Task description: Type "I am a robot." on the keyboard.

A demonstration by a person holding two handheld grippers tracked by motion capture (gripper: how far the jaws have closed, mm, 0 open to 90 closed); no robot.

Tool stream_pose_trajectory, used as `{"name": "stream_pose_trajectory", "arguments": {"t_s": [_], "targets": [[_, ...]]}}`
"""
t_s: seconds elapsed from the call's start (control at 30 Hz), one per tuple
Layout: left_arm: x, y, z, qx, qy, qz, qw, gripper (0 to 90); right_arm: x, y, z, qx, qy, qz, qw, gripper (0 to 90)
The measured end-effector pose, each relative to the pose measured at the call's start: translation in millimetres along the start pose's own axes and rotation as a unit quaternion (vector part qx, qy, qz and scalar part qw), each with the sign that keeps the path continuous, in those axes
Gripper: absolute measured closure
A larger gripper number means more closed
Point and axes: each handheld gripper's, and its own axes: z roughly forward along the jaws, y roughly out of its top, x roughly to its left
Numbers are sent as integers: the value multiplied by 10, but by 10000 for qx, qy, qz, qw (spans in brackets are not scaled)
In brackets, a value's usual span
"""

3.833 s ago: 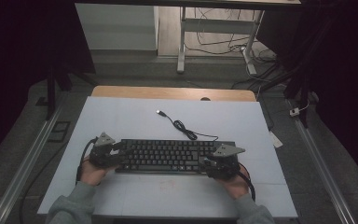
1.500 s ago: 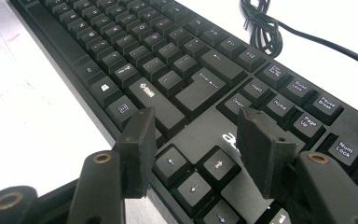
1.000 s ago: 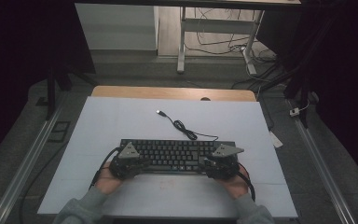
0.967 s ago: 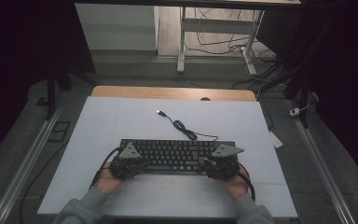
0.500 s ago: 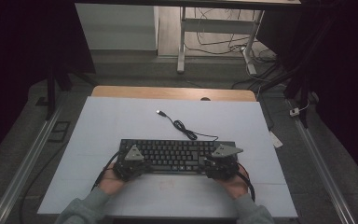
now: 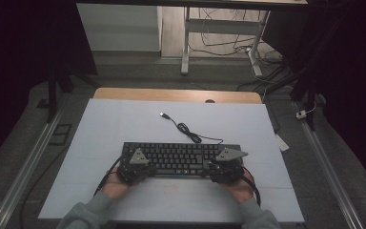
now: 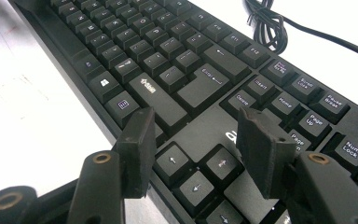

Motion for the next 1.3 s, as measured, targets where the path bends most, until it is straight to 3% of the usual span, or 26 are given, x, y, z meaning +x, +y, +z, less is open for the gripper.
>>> {"name": "stream_pose_trajectory", "arguments": {"t_s": [0.57, 0.8, 0.9, 1.03, 1.17, 1.3], "targets": [[-28, -6, 27, 17, 54, 83, 9999, 892, 3, 1, 1, 1, -5, -12, 10000, 475], [15, 12, -127, -400, 77, -70, 9991, 884, -1, 0, -1, 0, -7, -10, 10000, 474], [59, 2, -179, -520, 81, -195, 9984, 826, 1, 2, -3, -5, -8, -15, 10000, 474], [141, -31, -241, -640, 186, -424, 9969, 681, 1, 4, -9, -27, 1, 3, 10000, 474], [197, -55, -265, -642, 239, -580, 9960, 588, 0, 3, -12, -45, 8, 13, 10000, 474], [298, -100, -278, -497, 391, -798, 9948, 510, 2, 5, -19, -54, 4, 15, 10000, 474]]}}
